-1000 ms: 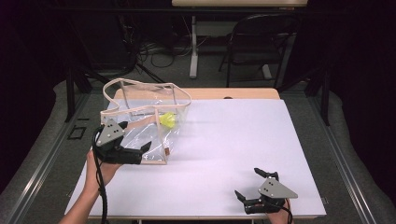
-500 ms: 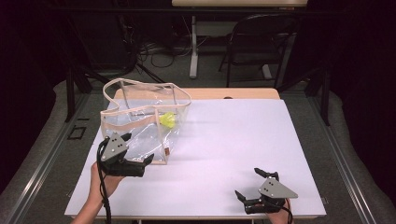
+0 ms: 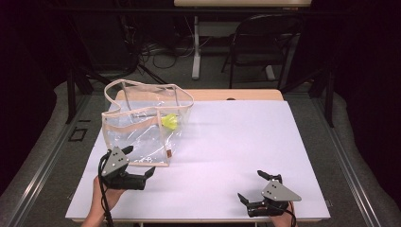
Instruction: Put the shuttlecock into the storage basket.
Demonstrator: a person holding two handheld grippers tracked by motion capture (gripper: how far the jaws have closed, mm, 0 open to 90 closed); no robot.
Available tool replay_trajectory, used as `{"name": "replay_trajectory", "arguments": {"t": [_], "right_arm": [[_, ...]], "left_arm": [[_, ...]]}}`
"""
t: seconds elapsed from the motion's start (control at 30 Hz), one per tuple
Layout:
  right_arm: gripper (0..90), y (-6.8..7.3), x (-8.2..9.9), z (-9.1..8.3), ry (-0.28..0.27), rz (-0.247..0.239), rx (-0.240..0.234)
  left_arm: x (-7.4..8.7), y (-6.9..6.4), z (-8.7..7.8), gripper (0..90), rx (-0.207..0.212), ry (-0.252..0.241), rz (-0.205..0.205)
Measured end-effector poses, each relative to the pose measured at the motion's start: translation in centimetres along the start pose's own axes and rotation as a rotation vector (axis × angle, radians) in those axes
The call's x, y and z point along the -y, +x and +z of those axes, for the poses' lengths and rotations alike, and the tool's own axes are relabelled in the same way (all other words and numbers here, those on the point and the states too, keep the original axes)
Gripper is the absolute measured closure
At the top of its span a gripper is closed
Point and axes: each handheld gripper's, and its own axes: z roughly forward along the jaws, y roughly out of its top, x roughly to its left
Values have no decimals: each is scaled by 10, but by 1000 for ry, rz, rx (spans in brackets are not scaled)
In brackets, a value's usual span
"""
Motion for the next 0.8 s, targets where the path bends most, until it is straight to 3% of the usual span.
{"name": "replay_trajectory", "arguments": {"t": [0.8], "right_arm": [[2,1,0,1,7,-4,0]], "left_arm": [[44,-4,2,0,29,-5,-68]]}}
